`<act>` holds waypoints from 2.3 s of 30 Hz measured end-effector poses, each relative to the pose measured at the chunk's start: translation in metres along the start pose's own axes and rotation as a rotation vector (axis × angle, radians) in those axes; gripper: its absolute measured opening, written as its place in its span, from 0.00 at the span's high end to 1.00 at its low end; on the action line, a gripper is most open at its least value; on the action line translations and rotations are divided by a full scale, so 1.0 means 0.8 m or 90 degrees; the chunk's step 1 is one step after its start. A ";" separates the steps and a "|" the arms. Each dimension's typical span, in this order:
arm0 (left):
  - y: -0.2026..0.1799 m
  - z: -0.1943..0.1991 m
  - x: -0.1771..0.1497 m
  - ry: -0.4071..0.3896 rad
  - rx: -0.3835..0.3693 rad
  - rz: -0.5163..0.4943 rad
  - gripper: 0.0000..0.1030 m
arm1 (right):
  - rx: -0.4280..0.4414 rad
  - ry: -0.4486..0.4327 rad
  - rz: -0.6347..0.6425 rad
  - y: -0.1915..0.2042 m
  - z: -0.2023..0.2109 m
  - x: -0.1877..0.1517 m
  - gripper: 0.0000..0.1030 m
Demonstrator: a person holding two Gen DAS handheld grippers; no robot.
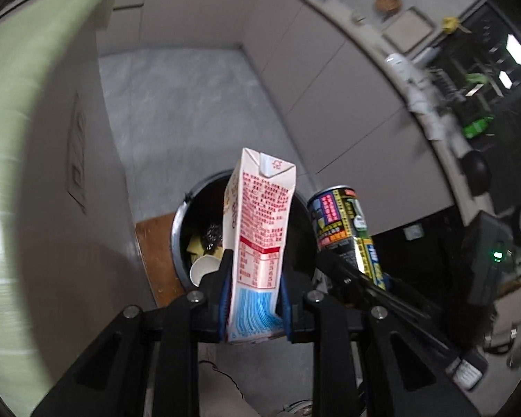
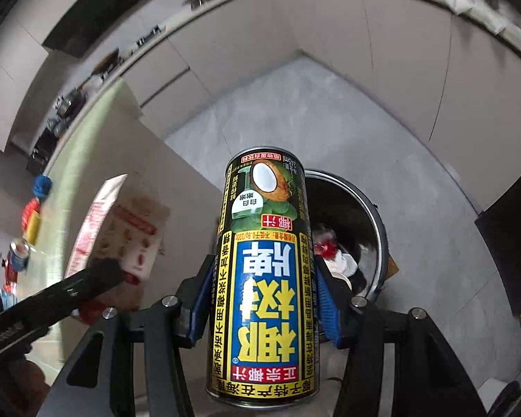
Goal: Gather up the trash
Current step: 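Carry the milk carton and coconut-drink can over the black bucket, then open both tools to drop the carton and can into the bucket, then move both tools back toward the Pepsi can and sponge on the island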
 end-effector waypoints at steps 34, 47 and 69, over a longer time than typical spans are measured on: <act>0.033 0.182 -0.007 -0.073 -0.032 -0.039 0.50 | 0.051 -0.100 0.010 0.096 0.105 0.034 0.31; 0.352 0.335 -0.047 -0.162 0.145 0.095 0.42 | 0.137 -0.092 0.124 0.407 0.080 -0.062 0.23; 0.583 0.395 -0.031 -0.198 0.296 0.318 0.42 | 0.208 -0.008 0.325 0.653 -0.060 -0.045 0.23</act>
Point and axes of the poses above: each gripper's, at about its wrist camera, not at the fingertips, and z roughly against the way its jaws point, y to its left, x to its top, the point moved 2 cm from there along -z, roughly the way its jaws point, and after that the axes turned 1 degree about -x, right-handed, at the moved point
